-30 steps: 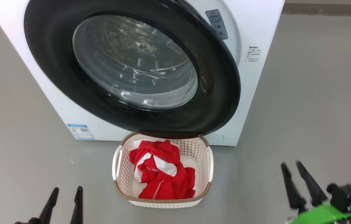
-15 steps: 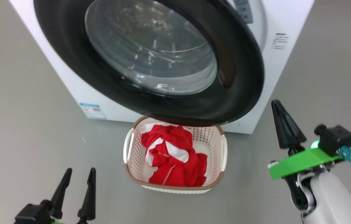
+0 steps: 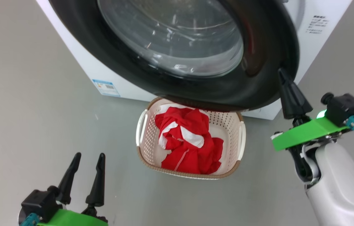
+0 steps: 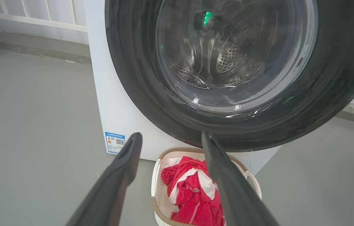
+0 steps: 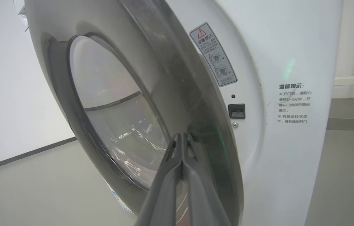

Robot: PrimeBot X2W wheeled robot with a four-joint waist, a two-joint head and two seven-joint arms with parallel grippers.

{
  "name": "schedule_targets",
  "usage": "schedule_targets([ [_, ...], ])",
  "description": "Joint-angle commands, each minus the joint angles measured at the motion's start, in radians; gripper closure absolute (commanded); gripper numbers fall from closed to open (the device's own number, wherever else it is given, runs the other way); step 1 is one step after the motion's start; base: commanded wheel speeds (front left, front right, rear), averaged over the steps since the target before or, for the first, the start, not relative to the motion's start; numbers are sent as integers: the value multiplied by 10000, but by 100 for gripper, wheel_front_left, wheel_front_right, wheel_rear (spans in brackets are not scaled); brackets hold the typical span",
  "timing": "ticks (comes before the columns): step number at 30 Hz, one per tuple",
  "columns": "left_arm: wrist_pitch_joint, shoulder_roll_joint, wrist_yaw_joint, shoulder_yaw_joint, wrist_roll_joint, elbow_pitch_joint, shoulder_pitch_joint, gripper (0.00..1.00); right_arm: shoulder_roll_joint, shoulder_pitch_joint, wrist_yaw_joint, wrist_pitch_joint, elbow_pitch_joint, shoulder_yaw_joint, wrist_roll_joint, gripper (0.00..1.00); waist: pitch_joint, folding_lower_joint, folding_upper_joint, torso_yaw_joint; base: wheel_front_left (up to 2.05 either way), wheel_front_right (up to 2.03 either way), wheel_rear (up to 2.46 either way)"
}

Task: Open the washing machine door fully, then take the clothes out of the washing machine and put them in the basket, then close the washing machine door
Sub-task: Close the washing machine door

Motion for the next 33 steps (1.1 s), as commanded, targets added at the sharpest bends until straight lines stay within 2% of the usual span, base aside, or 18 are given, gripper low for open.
schedule_targets([
  [1,-122,152,-56,291,-92,-230,-292,0,40,-362,48,-63,-193,77,-111,100,202,0,0,123,0,0,0],
  [14,-122,151,-56,-93,-270,-326,-929,0,-136,-1831,48,-63,95,-385,-130,100,989,0,0,369,0,0,0],
  [26,-122,101,-56,-272,-410,-375,-1347,0,-150,-2974,48,-63,-36,-1348,-230,100,1547,0,0,569,0,0,0],
  [33,-122,147,-56,-193,-408,-276,-1357,0,-149,-2723,48,-63,-3,-846,-317,100,1389,0,0,428,0,0,0],
])
